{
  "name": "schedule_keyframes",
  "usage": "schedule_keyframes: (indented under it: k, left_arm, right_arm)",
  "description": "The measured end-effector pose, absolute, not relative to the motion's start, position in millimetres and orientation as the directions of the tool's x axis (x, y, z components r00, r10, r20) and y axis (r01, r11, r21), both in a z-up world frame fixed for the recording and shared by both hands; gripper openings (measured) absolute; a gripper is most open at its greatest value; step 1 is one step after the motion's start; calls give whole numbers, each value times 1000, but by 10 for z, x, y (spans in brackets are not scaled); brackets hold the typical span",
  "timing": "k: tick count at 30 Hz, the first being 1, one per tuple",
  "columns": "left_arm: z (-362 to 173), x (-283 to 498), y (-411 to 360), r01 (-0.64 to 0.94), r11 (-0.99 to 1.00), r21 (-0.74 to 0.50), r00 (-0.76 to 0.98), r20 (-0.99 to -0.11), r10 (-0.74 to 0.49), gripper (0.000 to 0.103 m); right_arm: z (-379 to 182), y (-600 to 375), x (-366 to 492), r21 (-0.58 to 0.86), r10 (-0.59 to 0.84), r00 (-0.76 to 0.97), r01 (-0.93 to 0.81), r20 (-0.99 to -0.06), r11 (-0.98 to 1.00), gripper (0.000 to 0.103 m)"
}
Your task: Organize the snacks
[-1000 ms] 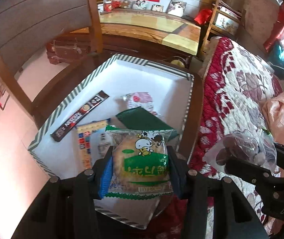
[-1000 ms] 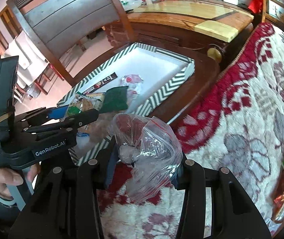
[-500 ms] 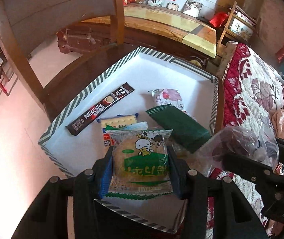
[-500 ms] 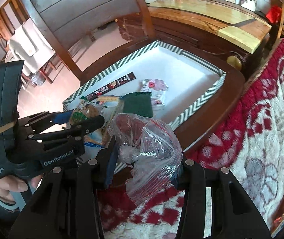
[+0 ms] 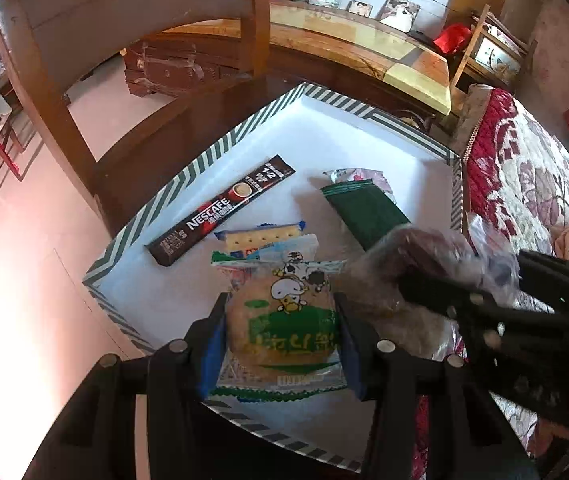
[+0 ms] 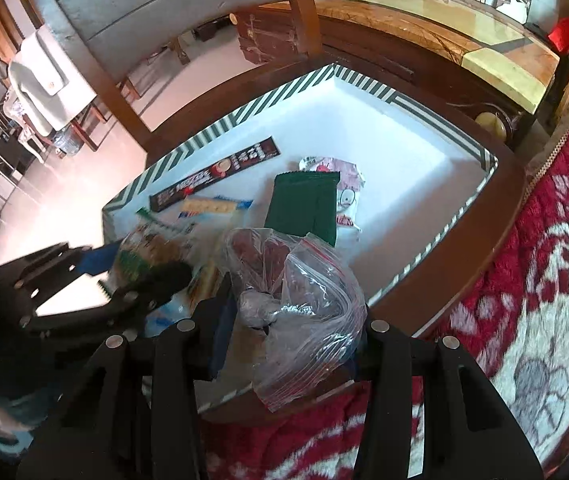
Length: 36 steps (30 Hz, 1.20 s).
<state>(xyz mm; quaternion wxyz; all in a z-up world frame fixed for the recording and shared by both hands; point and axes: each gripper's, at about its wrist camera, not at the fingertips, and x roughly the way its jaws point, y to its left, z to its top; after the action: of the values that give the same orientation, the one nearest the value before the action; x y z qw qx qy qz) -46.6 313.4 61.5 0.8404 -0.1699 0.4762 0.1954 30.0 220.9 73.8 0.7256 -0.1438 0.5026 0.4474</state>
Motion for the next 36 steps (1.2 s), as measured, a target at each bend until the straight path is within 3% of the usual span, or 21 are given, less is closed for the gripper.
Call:
schedule_keyframes:
  k: [12, 15, 27, 36]
  left_arm:
    - [594, -415, 3127, -492, 867, -83, 464, -868, 180, 52]
    - [583, -408, 3129, -501, 862, -79, 457, -870, 186, 53]
    - [638, -471, 3062, -532, 844, -67, 451, -866, 215, 78]
    - [806, -487, 2776, -489, 871, -56, 494, -841, 223, 82]
  right_arm:
    - [628, 2519, 477, 258, 514, 93, -781, -853, 569, 44]
    - [641, 2486, 457, 290, 527, 64, -775, -848, 561, 50]
    - [880, 2063, 368, 309, 565, 108, -746, -818, 590, 51]
    - [1010, 1588, 267, 320, 587, 160, -711, -794, 626, 51]
